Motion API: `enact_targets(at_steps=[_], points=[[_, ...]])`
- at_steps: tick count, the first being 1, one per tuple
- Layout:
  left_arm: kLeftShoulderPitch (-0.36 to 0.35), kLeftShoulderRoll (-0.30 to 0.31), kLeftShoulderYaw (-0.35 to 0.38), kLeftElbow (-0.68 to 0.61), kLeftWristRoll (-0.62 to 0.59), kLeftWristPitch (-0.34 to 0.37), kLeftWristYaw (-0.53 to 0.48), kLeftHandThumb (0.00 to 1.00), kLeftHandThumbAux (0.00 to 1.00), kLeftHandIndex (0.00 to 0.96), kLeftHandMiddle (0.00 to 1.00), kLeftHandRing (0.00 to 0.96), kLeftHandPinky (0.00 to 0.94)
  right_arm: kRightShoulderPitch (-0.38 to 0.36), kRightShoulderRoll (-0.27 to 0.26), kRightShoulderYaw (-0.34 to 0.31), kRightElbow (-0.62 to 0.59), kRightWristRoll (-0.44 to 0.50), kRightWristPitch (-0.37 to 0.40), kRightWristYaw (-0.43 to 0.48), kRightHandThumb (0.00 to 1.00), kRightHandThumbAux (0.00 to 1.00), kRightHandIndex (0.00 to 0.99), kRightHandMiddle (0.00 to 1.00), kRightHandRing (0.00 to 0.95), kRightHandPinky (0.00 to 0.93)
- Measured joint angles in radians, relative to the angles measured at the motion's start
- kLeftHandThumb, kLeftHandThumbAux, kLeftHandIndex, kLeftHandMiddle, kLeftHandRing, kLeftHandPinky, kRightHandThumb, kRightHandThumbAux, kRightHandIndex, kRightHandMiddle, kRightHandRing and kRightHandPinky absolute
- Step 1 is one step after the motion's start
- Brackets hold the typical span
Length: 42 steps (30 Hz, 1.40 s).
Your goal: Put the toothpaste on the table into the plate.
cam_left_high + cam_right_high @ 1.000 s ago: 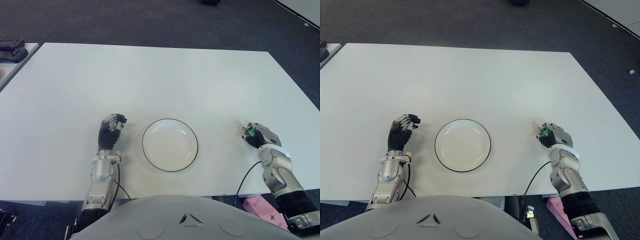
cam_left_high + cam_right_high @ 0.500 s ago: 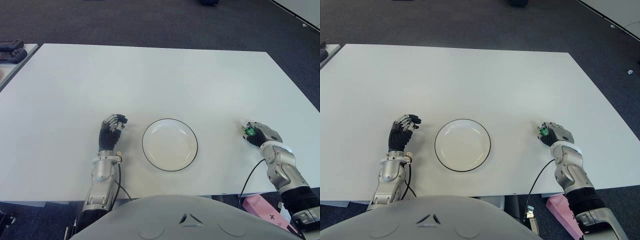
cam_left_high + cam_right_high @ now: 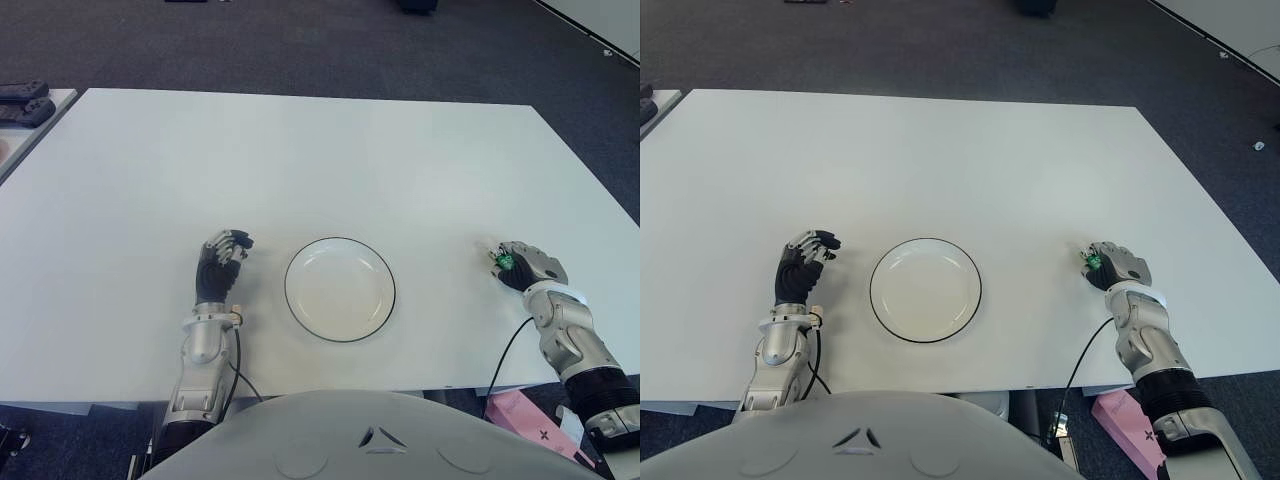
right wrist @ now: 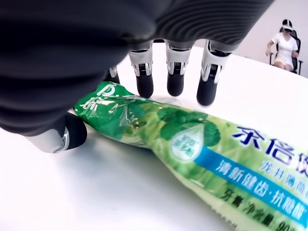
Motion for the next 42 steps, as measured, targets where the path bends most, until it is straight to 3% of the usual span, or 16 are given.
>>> enact_targets(at_steps=[6, 10, 16, 25, 33, 42], points=[[0.005, 0.0, 0.01, 0.0, 0.0, -0.001, 0.0, 0.716, 0.721, 0.429, 0.474, 0.448, 0.443, -0.025, 0.006, -0.008, 0.057, 0.007, -0.04, -0.056, 0.715, 0.688, 0.42, 0.376, 0.375, 0.43], [0.006, 0.0, 0.014, 0.0, 0.0, -0.005, 0.0, 0.716, 0.721, 0.429, 0.474, 0.449, 0.443, -0.074, 0.014, -0.009, 0.136, 0.01, -0.085, -0.1, 0.805, 0.68, 0.453, 0.425, 0.499, 0.54], [0.007, -0.001, 0.015, -0.002, 0.0, -0.006, 0.0, 0.715, 0.72, 0.429, 0.48, 0.457, 0.448, -0.121, 0.022, -0.009, 0.219, 0.012, -0.115, -0.133, 0.843, 0.674, 0.418, 0.51, 0.636, 0.668], [0.012, -0.003, 0.017, -0.012, 0.0, -0.006, 0.0, 0.716, 0.721, 0.429, 0.474, 0.447, 0.439, -0.103, 0.03, -0.004, 0.19, 0.001, -0.086, -0.161, 0.845, 0.675, 0.409, 0.561, 0.72, 0.765], [0.014, -0.004, 0.017, -0.02, 0.0, -0.005, 0.0, 0.716, 0.72, 0.429, 0.478, 0.453, 0.45, -0.079, 0.043, -0.008, 0.158, 0.001, -0.055, -0.188, 0.843, 0.678, 0.41, 0.569, 0.732, 0.767], [0.015, -0.005, 0.018, -0.02, 0.0, -0.005, 0.0, 0.716, 0.72, 0.429, 0.472, 0.449, 0.444, -0.05, 0.056, -0.033, 0.143, 0.015, -0.073, -0.228, 0.841, 0.68, 0.411, 0.567, 0.74, 0.766]])
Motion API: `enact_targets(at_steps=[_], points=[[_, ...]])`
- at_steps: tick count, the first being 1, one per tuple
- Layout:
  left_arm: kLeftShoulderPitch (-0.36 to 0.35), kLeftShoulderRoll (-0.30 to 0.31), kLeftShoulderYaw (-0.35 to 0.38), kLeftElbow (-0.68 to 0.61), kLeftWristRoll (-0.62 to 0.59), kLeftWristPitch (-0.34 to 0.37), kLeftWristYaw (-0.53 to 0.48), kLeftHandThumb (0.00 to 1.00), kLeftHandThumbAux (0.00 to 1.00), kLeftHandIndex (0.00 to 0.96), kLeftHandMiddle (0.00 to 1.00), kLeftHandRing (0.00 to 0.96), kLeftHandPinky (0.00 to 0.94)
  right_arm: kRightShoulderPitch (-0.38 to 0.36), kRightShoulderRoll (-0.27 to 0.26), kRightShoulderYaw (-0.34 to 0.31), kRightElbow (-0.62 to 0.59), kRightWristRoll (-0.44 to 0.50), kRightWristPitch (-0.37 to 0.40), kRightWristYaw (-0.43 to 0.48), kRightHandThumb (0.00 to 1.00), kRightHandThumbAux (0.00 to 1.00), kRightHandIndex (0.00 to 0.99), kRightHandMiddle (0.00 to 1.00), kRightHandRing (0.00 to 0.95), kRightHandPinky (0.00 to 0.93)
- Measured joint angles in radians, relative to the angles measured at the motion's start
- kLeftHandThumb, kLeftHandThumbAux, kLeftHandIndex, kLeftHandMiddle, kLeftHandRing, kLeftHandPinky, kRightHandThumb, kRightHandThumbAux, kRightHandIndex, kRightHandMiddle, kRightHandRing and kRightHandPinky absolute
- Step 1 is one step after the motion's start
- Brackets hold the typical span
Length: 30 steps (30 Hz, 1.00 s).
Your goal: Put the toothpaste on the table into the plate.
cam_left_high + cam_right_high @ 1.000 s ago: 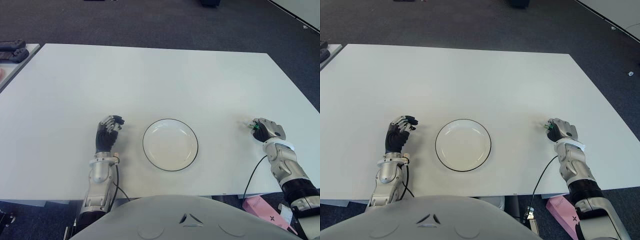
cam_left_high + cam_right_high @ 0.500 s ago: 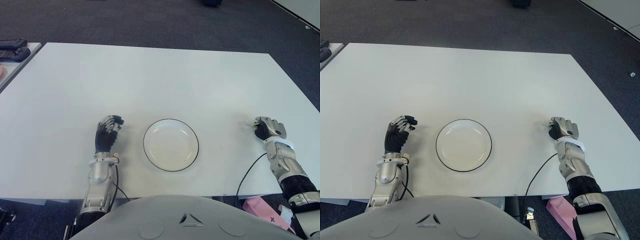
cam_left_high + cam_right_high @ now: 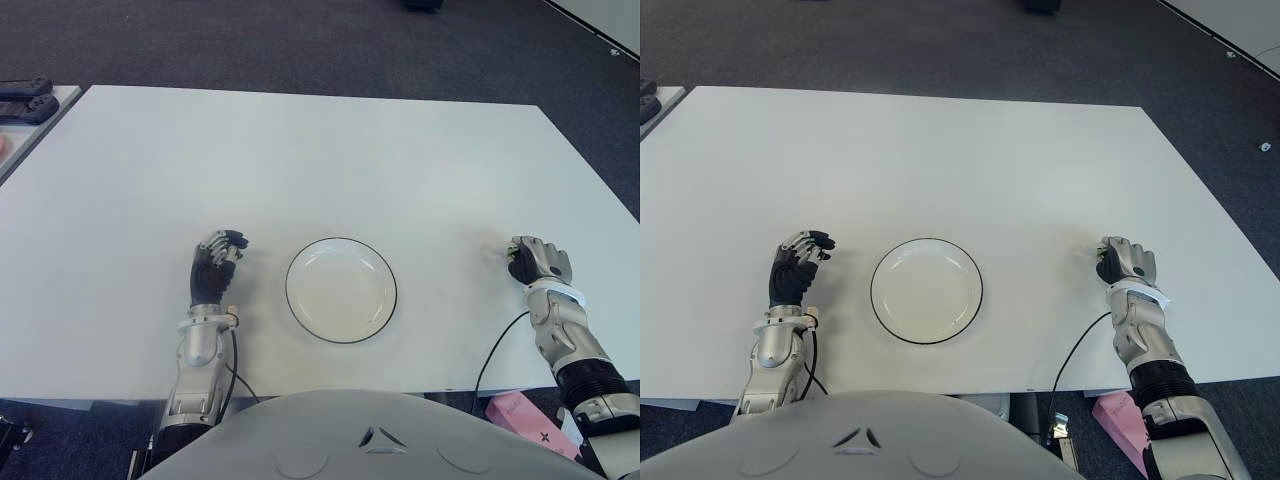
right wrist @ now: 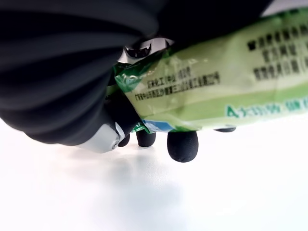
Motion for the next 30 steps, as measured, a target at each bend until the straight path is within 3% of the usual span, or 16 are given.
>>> enact_targets(at_steps=[10, 19, 30], points=[[0.0, 0.0, 0.002, 0.0, 0.001, 0.0, 0.0, 0.712, 0.72, 0.428, 0.474, 0.459, 0.454, 0.039, 0.025, -0.042, -0.005, 0.039, -0.076, -0.078, 0.84, 0.682, 0.409, 0.566, 0.749, 0.77], [-0.002, 0.0, 0.002, 0.002, 0.004, 0.003, 0.0, 0.713, 0.72, 0.429, 0.478, 0.458, 0.451, 0.106, 0.045, -0.087, -0.086, 0.076, -0.18, -0.151, 0.84, 0.683, 0.408, 0.571, 0.772, 0.792], [-0.02, 0.0, 0.002, 0.008, 0.0, -0.002, 0.0, 0.714, 0.72, 0.429, 0.478, 0.45, 0.442, 0.175, 0.11, -0.111, -0.439, 0.058, -0.237, -0.167, 0.839, 0.684, 0.407, 0.578, 0.792, 0.803]])
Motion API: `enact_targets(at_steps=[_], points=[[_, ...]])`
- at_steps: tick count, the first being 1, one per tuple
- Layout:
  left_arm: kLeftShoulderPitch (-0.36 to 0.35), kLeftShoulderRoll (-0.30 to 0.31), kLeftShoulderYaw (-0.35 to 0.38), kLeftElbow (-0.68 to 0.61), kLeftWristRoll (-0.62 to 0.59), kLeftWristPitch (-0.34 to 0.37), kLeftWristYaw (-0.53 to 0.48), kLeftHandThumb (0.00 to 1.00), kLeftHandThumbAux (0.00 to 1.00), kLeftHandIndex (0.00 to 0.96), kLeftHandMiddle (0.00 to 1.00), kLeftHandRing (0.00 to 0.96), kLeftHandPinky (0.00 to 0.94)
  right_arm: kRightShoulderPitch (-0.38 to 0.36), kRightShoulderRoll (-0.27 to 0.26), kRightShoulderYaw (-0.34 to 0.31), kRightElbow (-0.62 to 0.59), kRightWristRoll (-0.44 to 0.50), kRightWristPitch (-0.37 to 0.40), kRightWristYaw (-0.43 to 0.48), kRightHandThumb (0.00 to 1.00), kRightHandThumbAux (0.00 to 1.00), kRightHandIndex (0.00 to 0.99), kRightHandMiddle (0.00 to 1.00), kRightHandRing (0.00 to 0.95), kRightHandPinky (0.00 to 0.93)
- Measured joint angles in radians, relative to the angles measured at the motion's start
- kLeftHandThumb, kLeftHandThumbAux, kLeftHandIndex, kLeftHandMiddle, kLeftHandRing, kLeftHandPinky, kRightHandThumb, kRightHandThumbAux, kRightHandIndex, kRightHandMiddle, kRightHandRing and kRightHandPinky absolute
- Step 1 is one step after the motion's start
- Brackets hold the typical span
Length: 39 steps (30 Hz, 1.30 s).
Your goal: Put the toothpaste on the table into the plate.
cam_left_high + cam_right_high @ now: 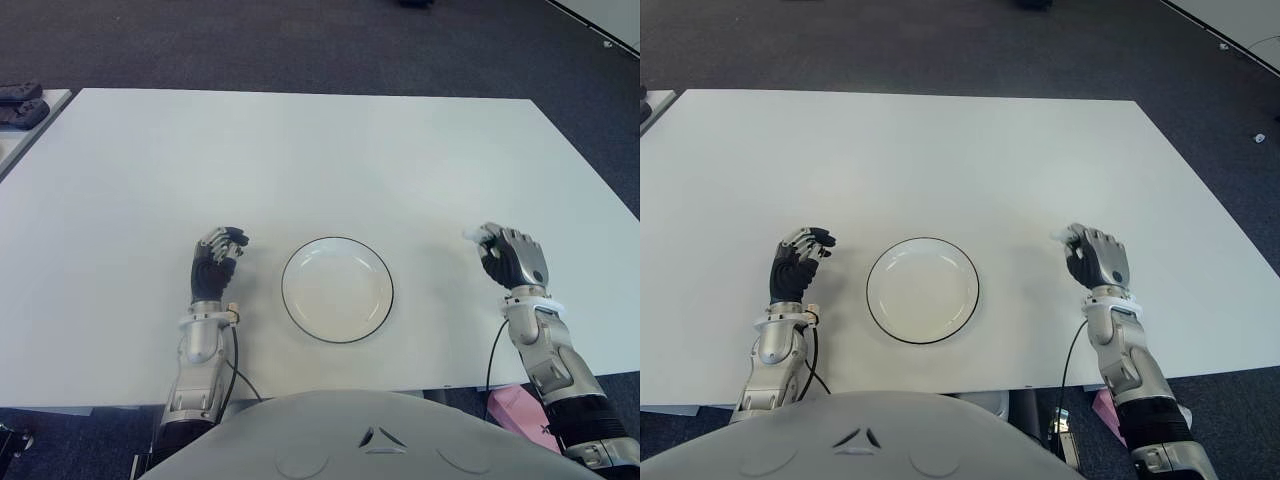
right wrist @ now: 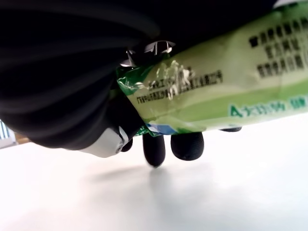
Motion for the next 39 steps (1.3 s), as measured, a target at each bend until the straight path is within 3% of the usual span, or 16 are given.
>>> enact_targets(at_steps=[10, 19, 29, 39], points=[[0.0, 0.002, 0.002, 0.012, 0.0, -0.002, 0.0, 0.714, 0.721, 0.428, 0.47, 0.443, 0.438, 0.001, 0.032, -0.012, -0.165, -0.066, -0.062, -0.01, 0.838, 0.685, 0.403, 0.565, 0.81, 0.818], [-0.003, -0.002, -0.001, 0.012, 0.001, -0.003, 0.0, 0.714, 0.72, 0.43, 0.477, 0.452, 0.447, 0.003, 0.051, 0.025, -0.246, -0.062, -0.129, 0.091, 0.839, 0.685, 0.397, 0.556, 0.846, 0.85], [-0.004, -0.007, -0.001, 0.014, 0.0, -0.016, 0.0, 0.715, 0.72, 0.43, 0.478, 0.455, 0.453, -0.068, 0.054, 0.072, -0.216, -0.019, -0.303, 0.189, 0.84, 0.684, 0.403, 0.563, 0.854, 0.845], [-0.01, -0.01, -0.001, 0.019, 0.001, -0.02, 0.0, 0.716, 0.721, 0.429, 0.468, 0.443, 0.442, -0.151, 0.067, 0.167, -0.174, -0.076, -0.412, 0.232, 0.842, 0.681, 0.41, 0.57, 0.871, 0.871]])
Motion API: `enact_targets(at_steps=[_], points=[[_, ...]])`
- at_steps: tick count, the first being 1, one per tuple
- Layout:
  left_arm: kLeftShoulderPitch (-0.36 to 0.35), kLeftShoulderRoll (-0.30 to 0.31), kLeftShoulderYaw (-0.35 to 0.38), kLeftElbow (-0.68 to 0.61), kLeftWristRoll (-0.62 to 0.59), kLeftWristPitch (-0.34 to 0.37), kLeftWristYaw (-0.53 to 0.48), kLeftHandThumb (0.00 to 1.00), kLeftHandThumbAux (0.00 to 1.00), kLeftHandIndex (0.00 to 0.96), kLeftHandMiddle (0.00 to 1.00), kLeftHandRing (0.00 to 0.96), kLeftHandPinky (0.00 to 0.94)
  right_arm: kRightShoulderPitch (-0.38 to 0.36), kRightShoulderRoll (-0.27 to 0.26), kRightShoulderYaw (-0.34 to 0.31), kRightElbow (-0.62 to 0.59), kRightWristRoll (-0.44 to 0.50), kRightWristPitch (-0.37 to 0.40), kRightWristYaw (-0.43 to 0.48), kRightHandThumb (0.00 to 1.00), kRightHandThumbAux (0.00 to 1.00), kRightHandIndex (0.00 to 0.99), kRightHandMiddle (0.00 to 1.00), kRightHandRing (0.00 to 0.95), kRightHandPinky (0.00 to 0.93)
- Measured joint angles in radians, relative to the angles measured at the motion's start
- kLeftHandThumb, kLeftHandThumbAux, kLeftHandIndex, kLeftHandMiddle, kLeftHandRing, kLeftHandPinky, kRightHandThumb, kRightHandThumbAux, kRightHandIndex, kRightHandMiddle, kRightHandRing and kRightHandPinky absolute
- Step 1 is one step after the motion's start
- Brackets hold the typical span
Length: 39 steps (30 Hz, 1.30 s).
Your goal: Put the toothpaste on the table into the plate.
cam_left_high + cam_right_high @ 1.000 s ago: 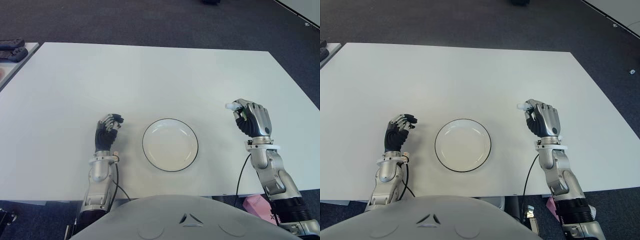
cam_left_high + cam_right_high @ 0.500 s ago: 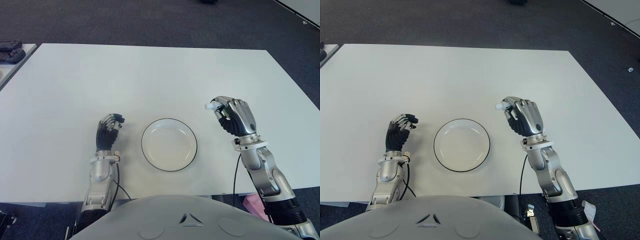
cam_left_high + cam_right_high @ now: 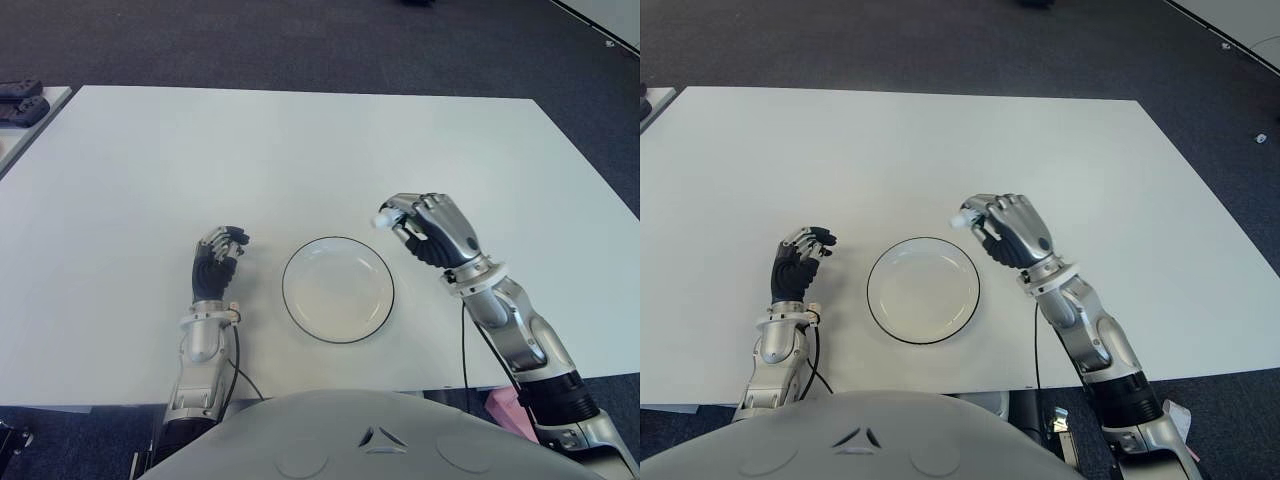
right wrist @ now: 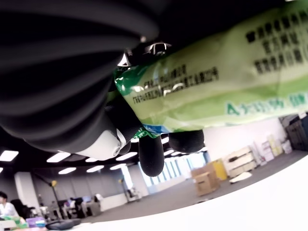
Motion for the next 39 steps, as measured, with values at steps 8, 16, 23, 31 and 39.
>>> enact_targets(at_steps=[8, 16, 23, 31, 39], points=[[-0.001, -0.001, 0.0, 0.0, 0.0, 0.0, 0.0, 0.716, 0.721, 0.429, 0.468, 0.441, 0.44, -0.064, 0.057, 0.108, 0.12, -0.092, -0.057, -0.024, 0.844, 0.679, 0.41, 0.57, 0.882, 0.882], [0.0, -0.002, -0.001, 0.0, 0.0, 0.0, 0.0, 0.718, 0.722, 0.428, 0.459, 0.435, 0.439, -0.143, 0.085, 0.21, 0.25, -0.271, -0.079, -0.123, 0.844, 0.678, 0.41, 0.568, 0.892, 0.896], [0.0, -0.002, -0.002, 0.0, 0.001, 0.001, 0.0, 0.718, 0.721, 0.428, 0.458, 0.436, 0.435, -0.229, 0.101, 0.267, 0.359, -0.349, -0.078, -0.194, 0.725, 0.711, 0.437, 0.874, 0.906, 0.906], [0.004, -0.003, -0.002, -0.003, 0.002, 0.004, 0.0, 0.719, 0.722, 0.428, 0.455, 0.431, 0.434, -0.275, 0.104, 0.312, 0.46, -0.36, -0.083, -0.251, 0.715, 0.714, 0.439, 0.9, 0.902, 0.9], [0.004, -0.005, -0.003, -0.003, 0.004, 0.002, 0.0, 0.718, 0.721, 0.428, 0.46, 0.437, 0.442, -0.336, 0.107, 0.373, 0.585, -0.37, -0.098, -0.275, 0.713, 0.715, 0.439, 0.895, 0.897, 0.9]])
